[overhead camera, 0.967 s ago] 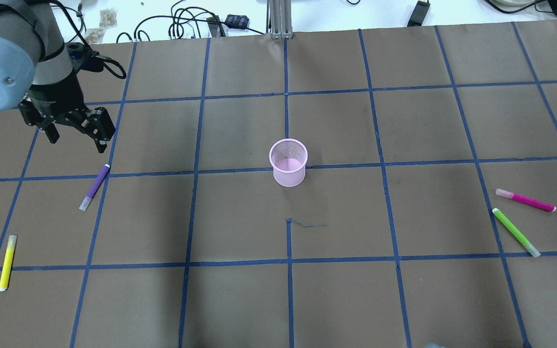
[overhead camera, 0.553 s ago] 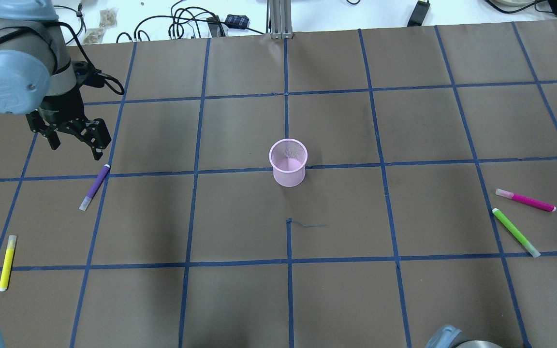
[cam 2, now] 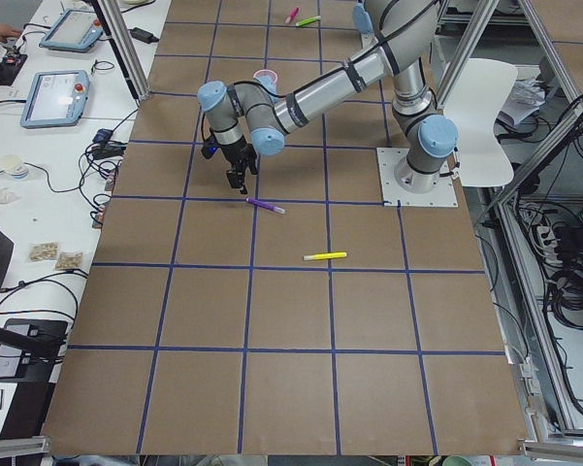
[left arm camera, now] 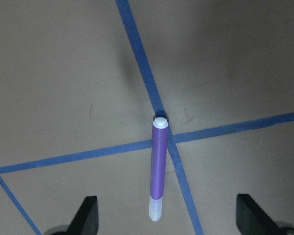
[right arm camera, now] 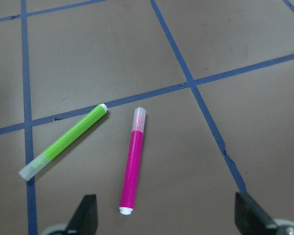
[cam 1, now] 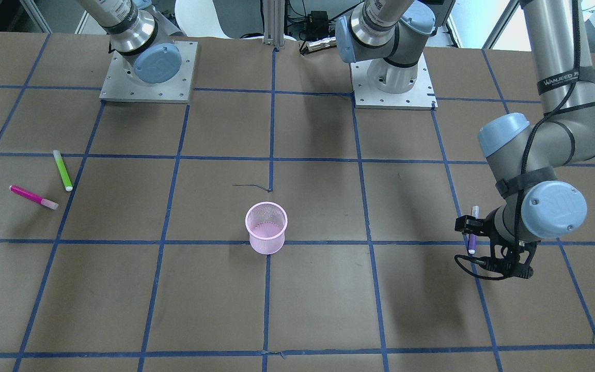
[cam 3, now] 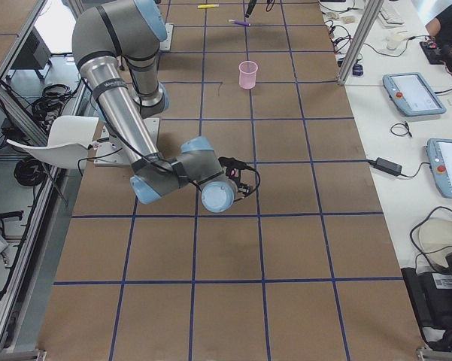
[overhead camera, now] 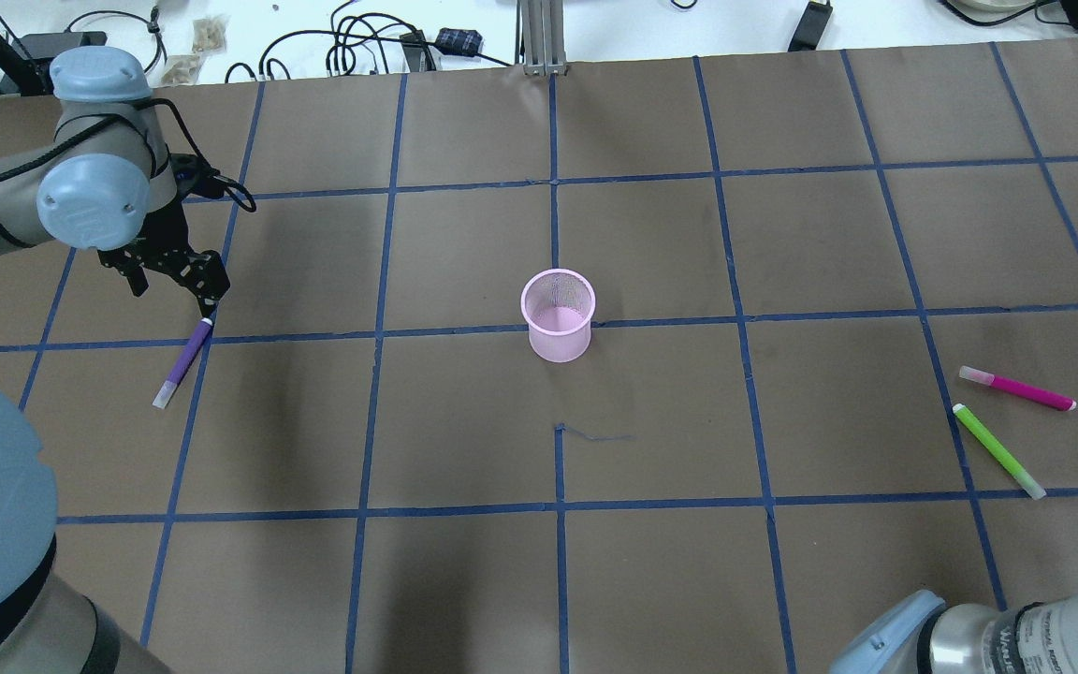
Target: Insert purple and pink pens into pink cup
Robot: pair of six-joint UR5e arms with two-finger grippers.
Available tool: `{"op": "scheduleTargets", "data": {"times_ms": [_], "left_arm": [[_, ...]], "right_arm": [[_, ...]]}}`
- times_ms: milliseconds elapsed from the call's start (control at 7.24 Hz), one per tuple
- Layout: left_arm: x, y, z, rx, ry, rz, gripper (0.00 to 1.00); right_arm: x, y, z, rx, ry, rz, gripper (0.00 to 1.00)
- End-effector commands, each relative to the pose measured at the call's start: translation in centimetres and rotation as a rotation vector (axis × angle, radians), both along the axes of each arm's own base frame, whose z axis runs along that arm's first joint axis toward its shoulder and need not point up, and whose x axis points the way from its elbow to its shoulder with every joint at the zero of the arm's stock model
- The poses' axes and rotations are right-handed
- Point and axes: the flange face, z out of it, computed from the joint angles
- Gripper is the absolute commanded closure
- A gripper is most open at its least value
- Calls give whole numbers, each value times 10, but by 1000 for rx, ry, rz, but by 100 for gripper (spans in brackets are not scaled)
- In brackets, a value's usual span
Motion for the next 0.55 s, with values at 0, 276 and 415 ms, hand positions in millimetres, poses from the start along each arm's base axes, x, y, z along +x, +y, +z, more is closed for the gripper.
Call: {"op": "scheduleTargets", "data": {"times_ms": [0, 276, 415], "left_arm": [[16, -3, -21, 11, 10, 18, 0], [13, -3, -27, 11, 28, 37, 0], [9, -3, -42, 28, 70, 46, 0]], "right_arm": [[15, 7, -59, -32, -66, 20, 3], [28, 14, -80, -43, -58, 23, 6], [32, 18, -85, -24, -59, 25, 9]]}}
